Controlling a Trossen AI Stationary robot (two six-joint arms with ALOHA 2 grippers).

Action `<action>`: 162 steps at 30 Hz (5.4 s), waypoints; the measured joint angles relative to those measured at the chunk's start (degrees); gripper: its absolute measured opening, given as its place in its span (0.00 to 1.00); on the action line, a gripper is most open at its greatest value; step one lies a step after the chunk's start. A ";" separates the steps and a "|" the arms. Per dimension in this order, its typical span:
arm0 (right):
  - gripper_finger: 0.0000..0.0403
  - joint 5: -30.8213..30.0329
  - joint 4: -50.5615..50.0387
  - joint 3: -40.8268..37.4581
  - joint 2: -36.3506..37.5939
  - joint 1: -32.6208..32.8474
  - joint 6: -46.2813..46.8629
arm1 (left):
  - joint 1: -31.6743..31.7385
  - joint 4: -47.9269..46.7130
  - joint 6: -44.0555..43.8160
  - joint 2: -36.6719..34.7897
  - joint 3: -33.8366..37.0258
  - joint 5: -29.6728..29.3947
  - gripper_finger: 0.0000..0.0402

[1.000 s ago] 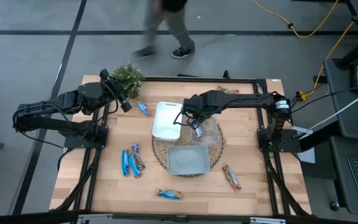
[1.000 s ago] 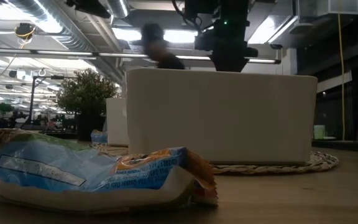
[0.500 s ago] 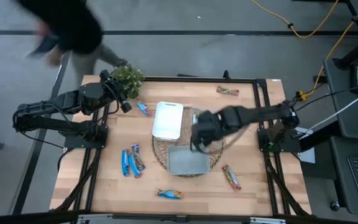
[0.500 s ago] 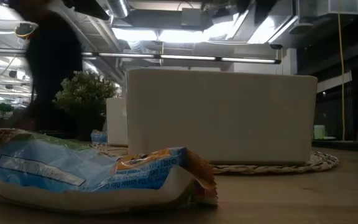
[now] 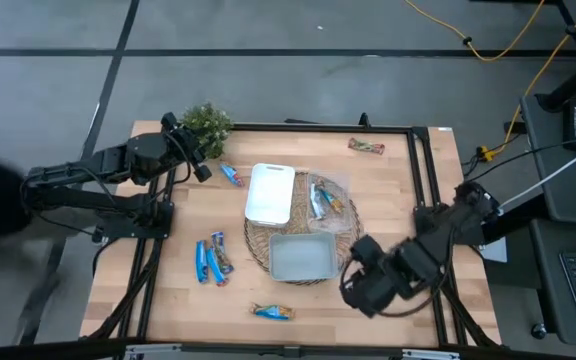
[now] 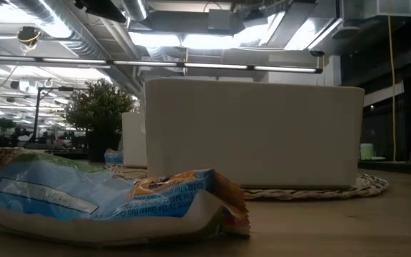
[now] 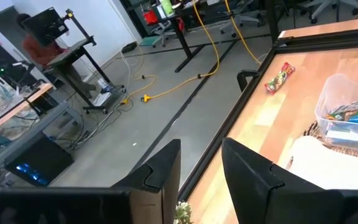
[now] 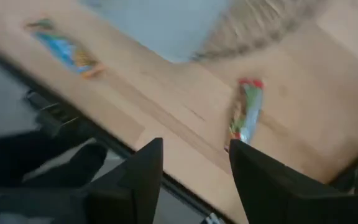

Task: Pick and place Granola Bars by type
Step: Put the bottom right red granola bar into the gray bin, then put the top right red granola bar into the gray bin

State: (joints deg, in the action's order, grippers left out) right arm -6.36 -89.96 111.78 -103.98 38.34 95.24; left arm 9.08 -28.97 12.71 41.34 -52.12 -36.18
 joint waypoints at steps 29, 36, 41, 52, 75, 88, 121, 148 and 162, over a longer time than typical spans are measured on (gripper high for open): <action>0.51 6.85 44.18 -54.55 0.35 3.55 18.29 | 0.01 -2.09 -6.84 0.09 0.00 -0.22 0.28; 0.11 6.62 39.54 -50.86 -0.32 3.55 16.74 | 0.00 -2.56 -7.63 0.44 0.01 -0.19 0.28; 0.09 6.08 28.40 -41.98 -0.39 3.97 15.08 | 0.00 -2.58 -7.51 0.57 0.02 -0.20 0.28; 0.06 -10.55 0.18 -4.33 2.71 9.06 9.25 | 0.02 -2.62 -7.48 0.58 0.02 -0.20 0.28; 0.10 -11.31 12.23 14.87 7.84 -20.52 -64.02 | 0.02 -3.06 -7.52 0.81 0.02 0.20 0.28; 0.12 5.88 39.64 -25.24 7.52 -25.39 -64.59 | 0.02 -5.68 -7.59 0.81 0.29 0.22 0.28; 0.63 4.81 15.23 -11.37 7.89 -39.95 -48.63 | 0.02 -5.98 -7.48 0.92 1.03 0.24 0.28; 0.53 4.83 15.16 -20.48 7.55 -89.54 -85.65 | 0.02 -5.99 -4.37 0.92 1.05 -8.92 0.28; 0.59 9.51 37.08 -42.04 7.61 -95.09 -95.75 | 0.02 -5.97 -6.45 0.92 1.05 -13.88 0.28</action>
State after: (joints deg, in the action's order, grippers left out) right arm 3.15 -52.87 69.74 -96.38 -56.75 -0.51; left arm 9.10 -34.94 6.26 42.26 -51.07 -50.06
